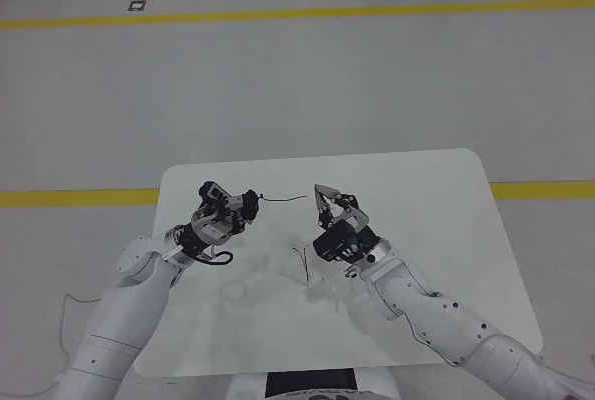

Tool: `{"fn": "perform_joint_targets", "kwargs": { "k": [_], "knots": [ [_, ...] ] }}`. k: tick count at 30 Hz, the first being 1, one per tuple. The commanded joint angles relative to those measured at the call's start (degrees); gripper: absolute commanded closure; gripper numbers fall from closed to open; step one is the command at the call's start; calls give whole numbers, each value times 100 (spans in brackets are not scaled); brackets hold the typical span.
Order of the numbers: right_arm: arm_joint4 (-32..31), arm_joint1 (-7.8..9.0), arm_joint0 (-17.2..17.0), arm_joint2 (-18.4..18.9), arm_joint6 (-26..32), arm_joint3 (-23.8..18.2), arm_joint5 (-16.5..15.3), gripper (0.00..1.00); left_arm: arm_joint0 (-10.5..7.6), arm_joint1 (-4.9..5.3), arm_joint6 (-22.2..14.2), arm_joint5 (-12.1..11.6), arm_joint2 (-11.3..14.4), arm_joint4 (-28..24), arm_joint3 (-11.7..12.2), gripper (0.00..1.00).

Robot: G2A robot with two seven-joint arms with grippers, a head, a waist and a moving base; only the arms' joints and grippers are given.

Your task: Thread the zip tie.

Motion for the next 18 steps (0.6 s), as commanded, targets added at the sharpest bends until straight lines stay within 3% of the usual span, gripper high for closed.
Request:
{"fn": "perform_joint_targets", "kwargs": {
  "k": [1, 4, 5, 6, 7, 8, 18],
  "knots": [
    [0, 13, -40, 73, 12, -16, -4, 100, 0, 0, 0, 0, 0, 0, 0, 100],
    [0, 56, -119, 251, 36, -66, -75, 100, 0, 0, 0, 0, 0, 0, 0, 100],
    [0, 73, -155, 312, 37, -108, -144, 90, 0, 0, 0, 0, 0, 0, 0, 100],
    [0, 104, -194, 407, 15, -170, -302, 71, 0, 0, 0, 0, 0, 0, 0, 100],
    [20, 126, -247, 489, -4, -233, -430, 61, 0, 0, 0, 0, 0, 0, 0, 100],
    [64, 148, -300, 569, -33, -299, -613, 0, 0, 0, 0, 0, 0, 0, 0, 100],
    [64, 148, -300, 569, -33, -299, -613, 0, 0, 0, 0, 0, 0, 0, 0, 100]
  ]
}}
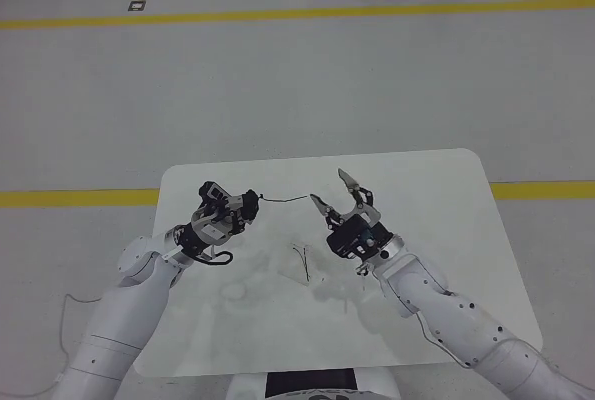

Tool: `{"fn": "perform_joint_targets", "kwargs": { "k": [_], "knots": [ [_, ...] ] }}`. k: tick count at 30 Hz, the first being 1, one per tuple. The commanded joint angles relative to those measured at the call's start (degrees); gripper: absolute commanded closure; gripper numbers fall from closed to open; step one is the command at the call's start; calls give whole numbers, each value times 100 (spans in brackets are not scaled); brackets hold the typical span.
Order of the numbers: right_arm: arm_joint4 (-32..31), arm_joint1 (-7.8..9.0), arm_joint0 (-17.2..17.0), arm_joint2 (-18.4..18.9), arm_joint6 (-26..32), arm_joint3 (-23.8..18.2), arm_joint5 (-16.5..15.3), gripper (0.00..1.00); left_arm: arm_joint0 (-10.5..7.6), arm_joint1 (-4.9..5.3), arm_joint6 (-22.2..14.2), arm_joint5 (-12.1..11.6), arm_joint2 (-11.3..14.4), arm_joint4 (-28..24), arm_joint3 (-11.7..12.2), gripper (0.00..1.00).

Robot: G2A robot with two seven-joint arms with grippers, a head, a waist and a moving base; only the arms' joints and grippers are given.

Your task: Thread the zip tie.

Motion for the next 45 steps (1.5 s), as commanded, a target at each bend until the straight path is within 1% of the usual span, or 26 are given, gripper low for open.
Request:
{"fn": "perform_joint_targets", "kwargs": {
  "k": [1, 4, 5, 7, 8, 9, 10, 12, 13, 14, 16, 21, 22, 24, 26, 29, 32, 34, 35, 45],
  "knots": [
    [65, -4, -20, 17, 13, -13, -20, 0, 0, 0, 0, 0, 0, 0, 0, 100],
    [555, -1, -144, 233, -50, -108, -247, 0, 0, 0, 0, 0, 0, 0, 0, 100],
    [933, 5, -238, 349, -106, -161, -444, 0, 0, 0, 0, 0, 0, 0, 0, 100],
    [1205, 36, -325, 546, -106, -193, -769, 0, 0, 0, 0, 0, 0, 0, 0, 100],
    [1533, 51, -431, 656, -57, -227, -1014, 0, 0, 0, 0, 0, 0, 0, 0, 100],
    [1704, 68, -473, 768, -3, -255, -1191, 0, 0, 0, 0, 0, 0, 0, 0, 100],
    [1776, 85, -518, 879, 5, -278, -1289, 0, 0, 0, 0, 0, 0, 0, 0, 100],
    [2247, 104, -678, 1081, 76, -345, -1537, 0, 0, 0, 0, 0, 0, 0, 0, 100],
    [2283, 114, -717, 1165, 102, -368, -1589, 0, 0, 0, 0, 0, 0, 0, 0, 100],
    [2366, 117, -774, 1223, 109, -400, -1620, 0, 0, 0, 0, 0, 0, 0, 0, 100],
    [2736, 101, -903, 1313, 39, -458, -1665, 0, 0, 0, 0, 0, 0, 0, 0, 100],
    [2769, 98, -916, 1323, 37, -462, -1663, 0, 2, -1, 30, 1, 6, 6, -6, 100],
    [2769, 98, -916, 1323, 37, -462, -1663, 0, 4, -4, 104, 6, 26, 30, -67, 100],
    [2769, 98, -916, 1323, 37, -462, -1663, 0, 13, 0, 142, 28, 30, 94, -178, 100],
    [2769, 98, -916, 1323, 37, -462, -1663, 0, 35, 18, 102, 35, 4, 260, -372, 100],
    [2769, 98, -916, 1323, 37, -462, -1663, 0, 99, 34, 69, 89, -32, 282, -658, 100],
    [2769, 98, -916, 1323, 37, -462, -1663, 0, 136, 46, 1, 142, -56, 282, -887, 100],
    [2769, 98, -916, 1323, 37, -462, -1663, 0, 151, 53, 2, 175, -75, 276, -951, 100],
    [2769, 98, -916, 1323, 37, -462, -1663, 0, 148, 57, -55, 201, -81, 257, -986, 100],
    [2769, 98, -916, 1323, 37, -462, -1663, 0, 148, 57, -55, 201, -81, 257, -986, 100]
  ]
}}
